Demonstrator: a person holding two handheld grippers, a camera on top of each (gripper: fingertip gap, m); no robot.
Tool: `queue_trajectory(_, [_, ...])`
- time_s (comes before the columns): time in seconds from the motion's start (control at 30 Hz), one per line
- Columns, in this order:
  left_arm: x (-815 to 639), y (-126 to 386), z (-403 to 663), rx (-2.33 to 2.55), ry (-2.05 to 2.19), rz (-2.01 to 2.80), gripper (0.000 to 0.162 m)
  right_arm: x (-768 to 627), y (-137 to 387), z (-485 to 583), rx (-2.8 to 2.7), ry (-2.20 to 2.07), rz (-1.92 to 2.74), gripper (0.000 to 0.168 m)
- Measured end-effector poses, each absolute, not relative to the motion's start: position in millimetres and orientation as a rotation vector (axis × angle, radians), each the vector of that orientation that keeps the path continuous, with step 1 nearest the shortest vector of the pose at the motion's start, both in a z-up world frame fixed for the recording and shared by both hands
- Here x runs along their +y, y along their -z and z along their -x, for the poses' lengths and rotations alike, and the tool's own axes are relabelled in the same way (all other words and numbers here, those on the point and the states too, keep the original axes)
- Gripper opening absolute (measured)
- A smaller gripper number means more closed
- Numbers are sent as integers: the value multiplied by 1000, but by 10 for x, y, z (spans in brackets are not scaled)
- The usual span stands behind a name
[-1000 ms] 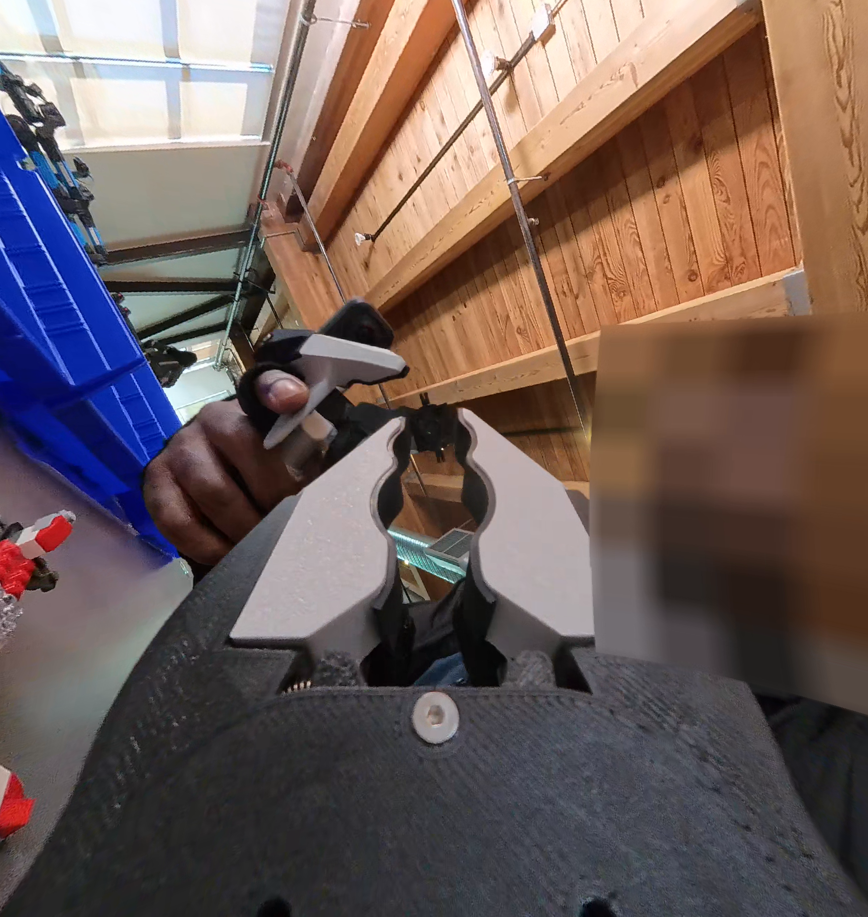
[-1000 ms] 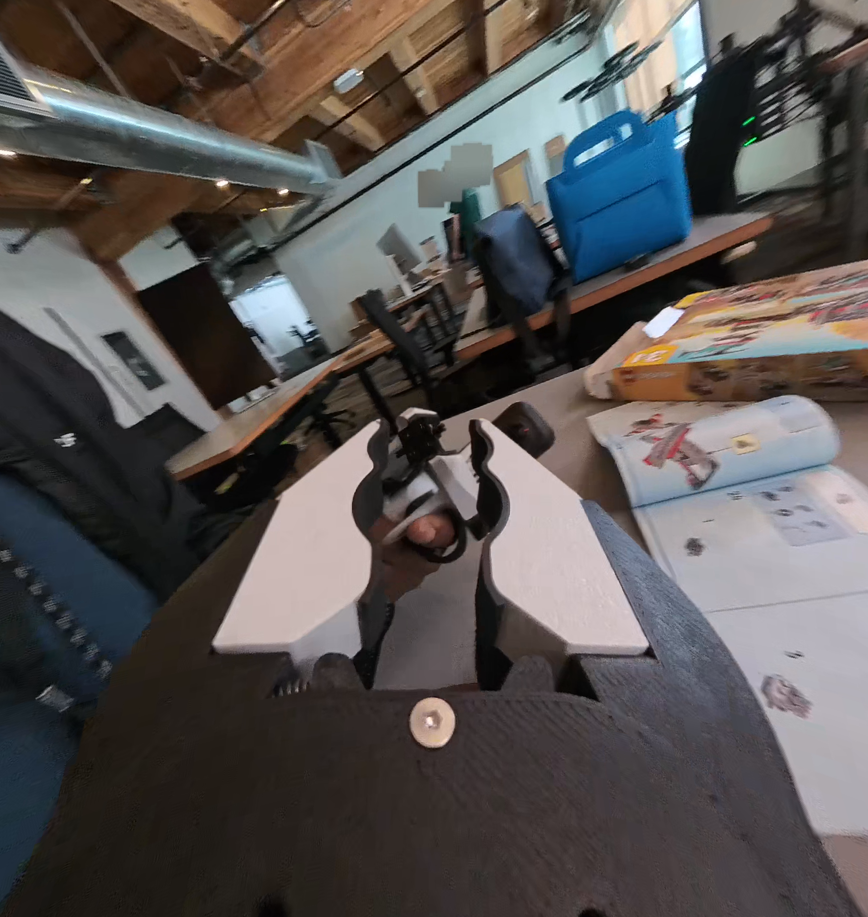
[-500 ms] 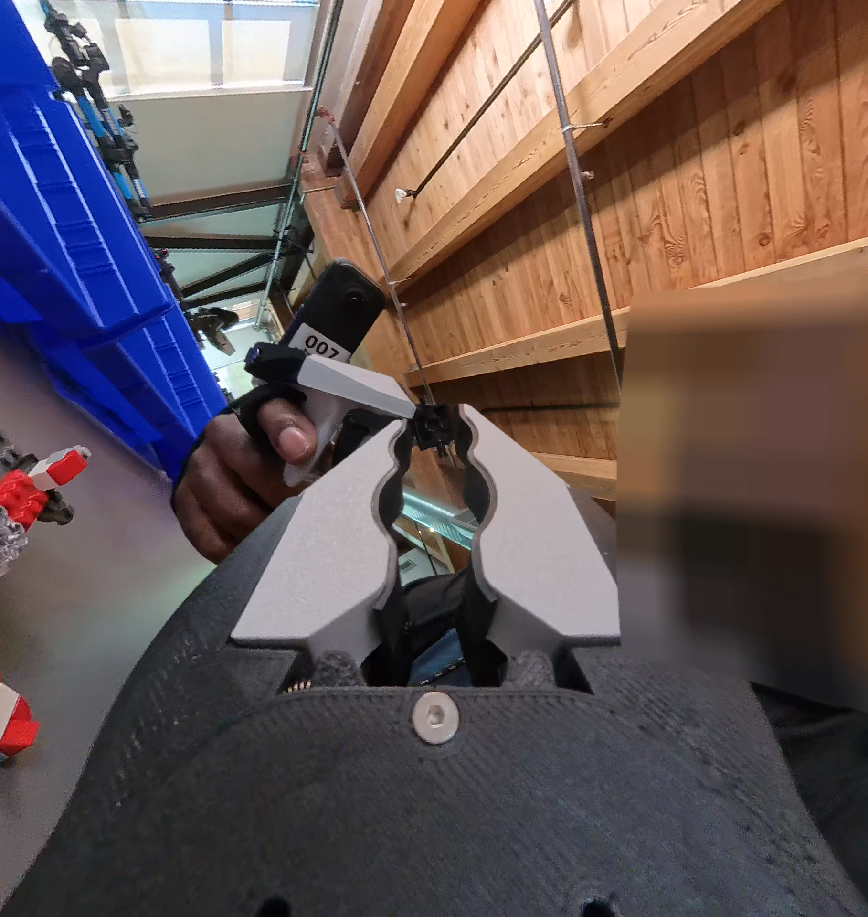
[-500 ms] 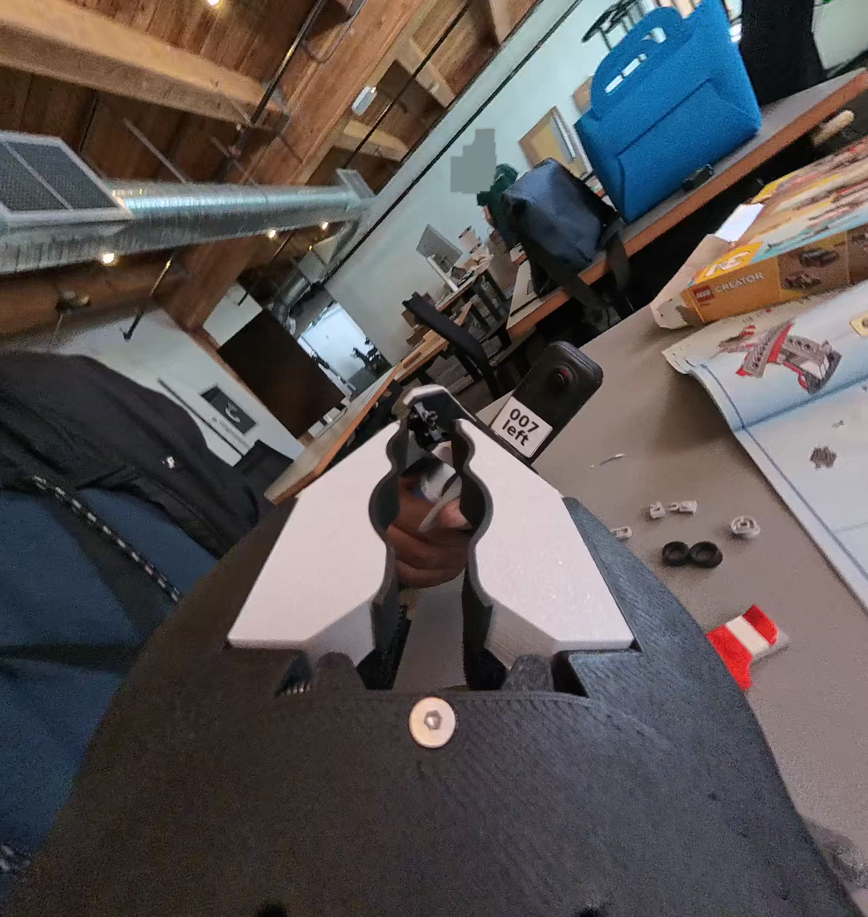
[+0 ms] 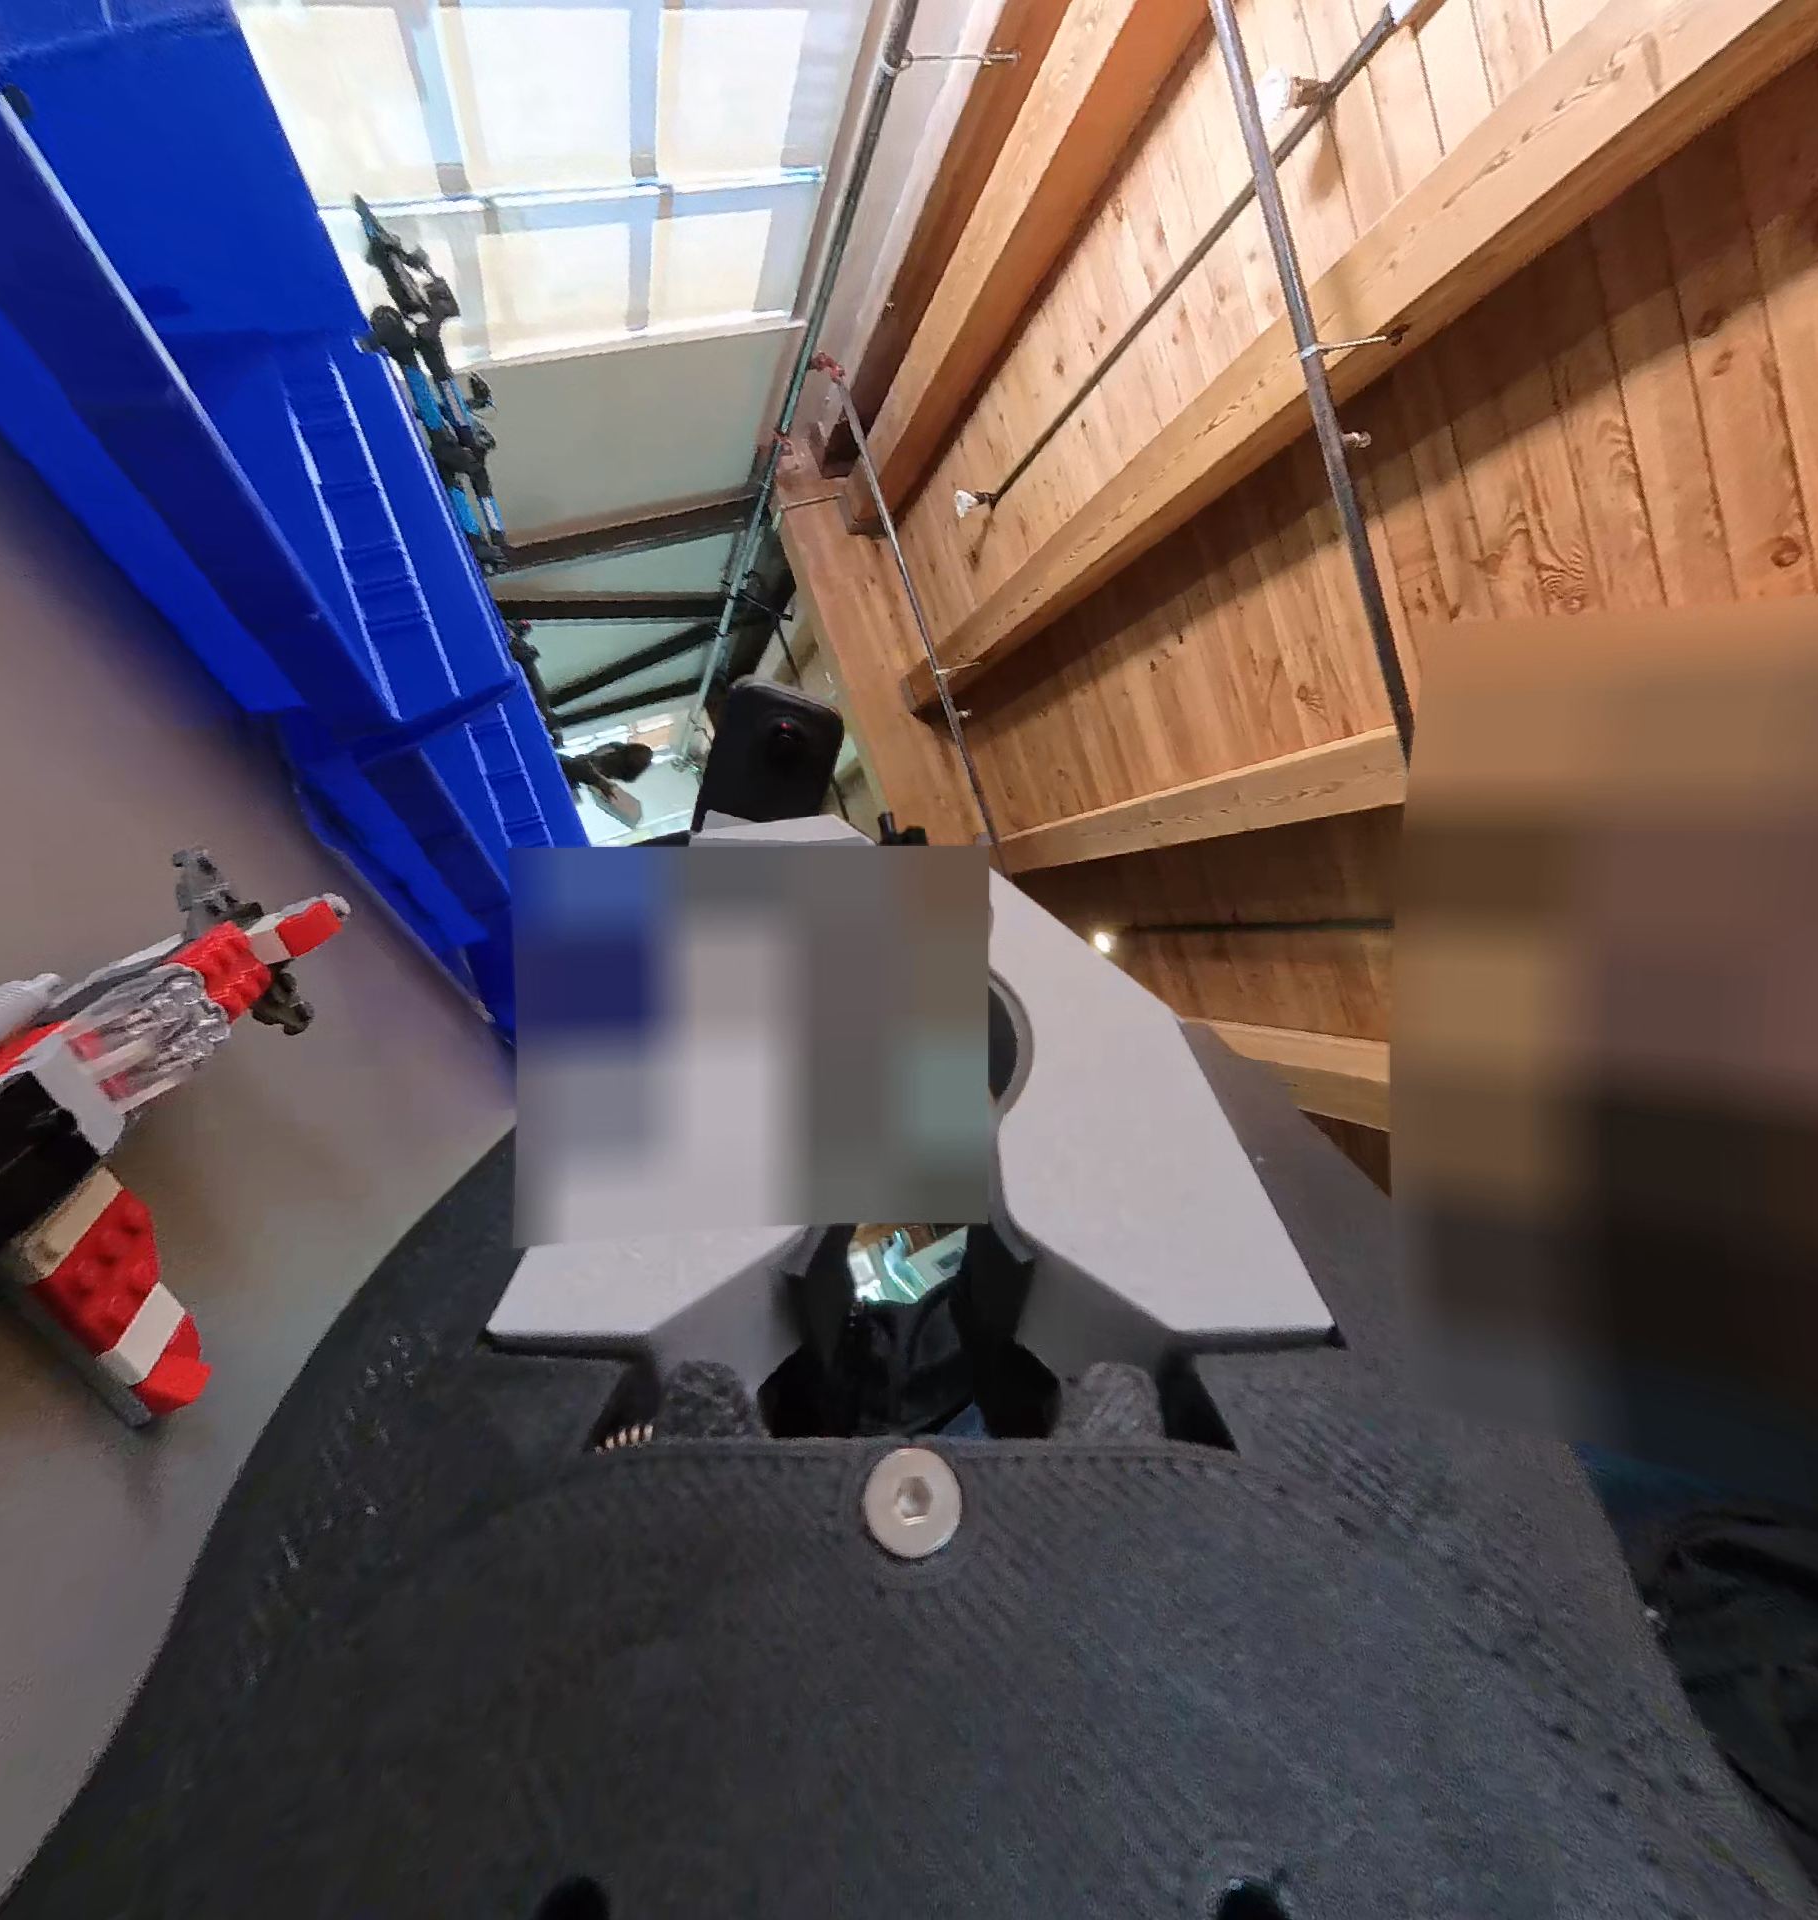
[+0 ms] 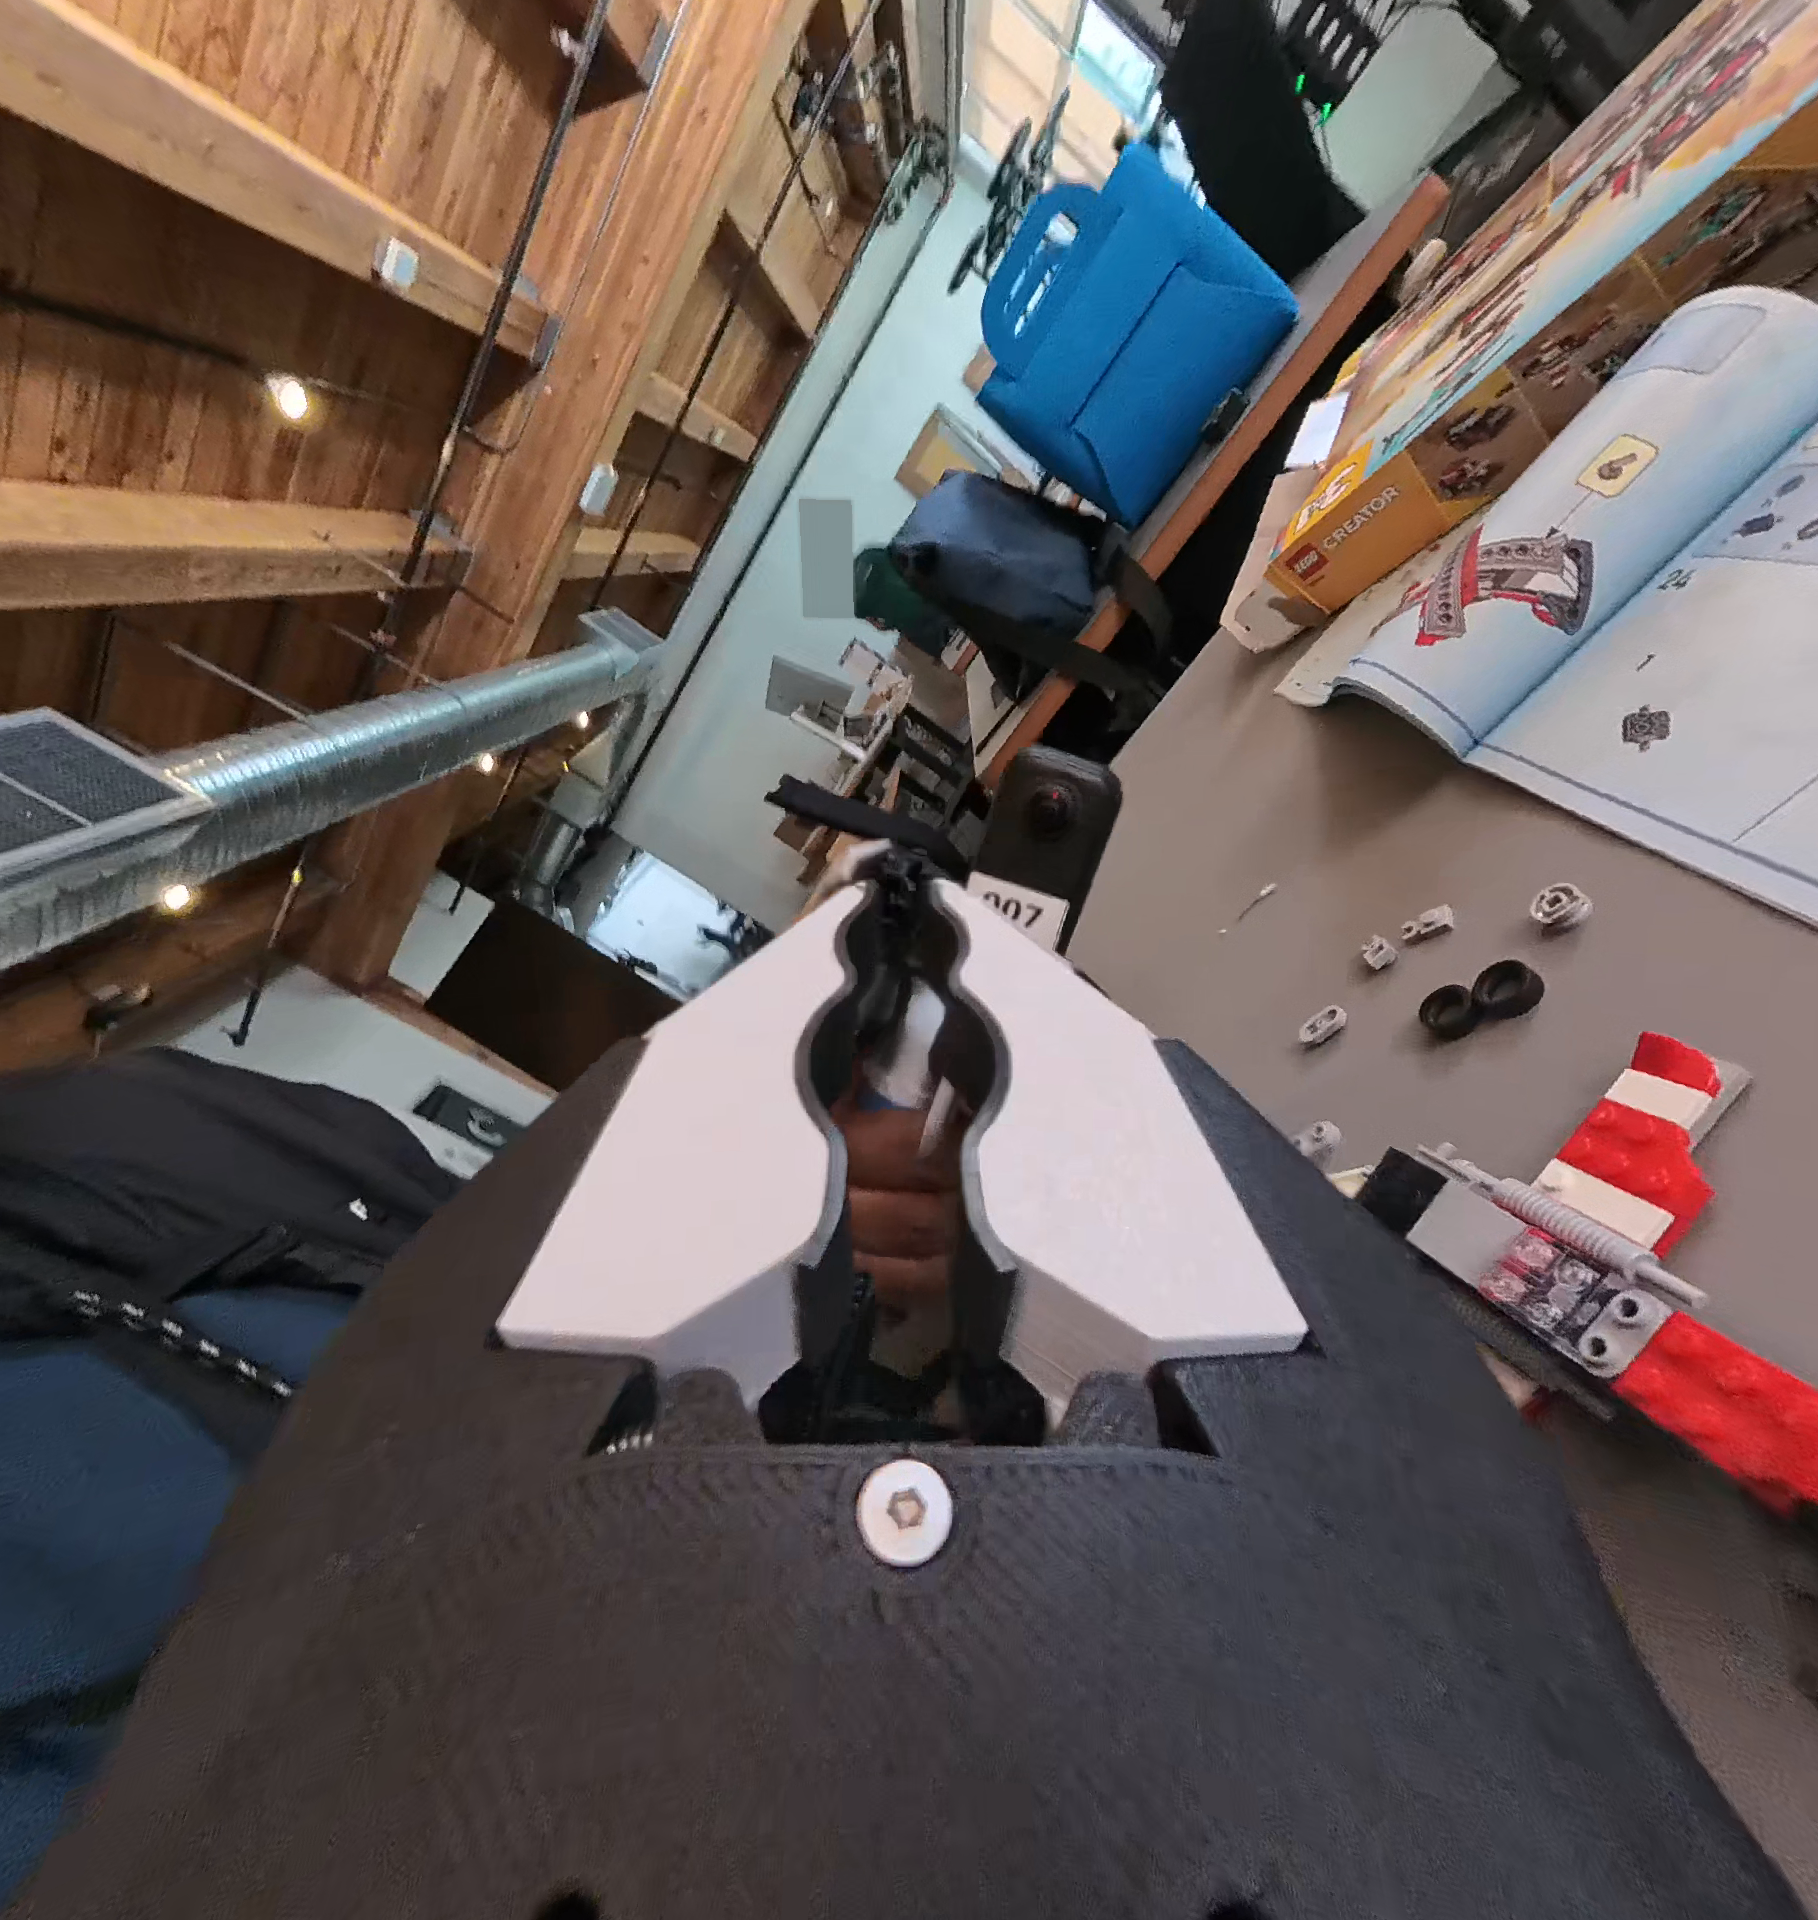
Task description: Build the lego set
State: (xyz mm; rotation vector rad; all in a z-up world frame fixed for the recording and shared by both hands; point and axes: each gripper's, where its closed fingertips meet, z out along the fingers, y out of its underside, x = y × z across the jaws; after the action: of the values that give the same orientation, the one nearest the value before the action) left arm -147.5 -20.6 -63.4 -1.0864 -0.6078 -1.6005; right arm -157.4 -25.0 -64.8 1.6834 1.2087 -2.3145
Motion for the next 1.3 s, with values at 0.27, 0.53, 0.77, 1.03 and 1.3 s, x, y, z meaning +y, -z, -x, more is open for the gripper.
queue_trajectory(0.27, [-255,708,1584,-646,1488,1140,11,-231,735,1587,1102,2323,-1762,5])
queue_trajectory(0.53, [-210,756,1605,-627,1310,1207,13,-128,747,1629,987,2354,-1870,5])
queue_trajectory(0.77, [-166,784,1595,-627,1241,1231,7,-185,802,1679,971,2349,-1911,5])
queue_trajectory(1.03, [-177,846,1636,-651,1217,1259,3,-206,852,1705,1009,2340,-1943,5])
queue_trajectory(1.3, [-244,841,1749,-704,1290,1182,3,-202,844,1710,1101,2323,-1977,7])
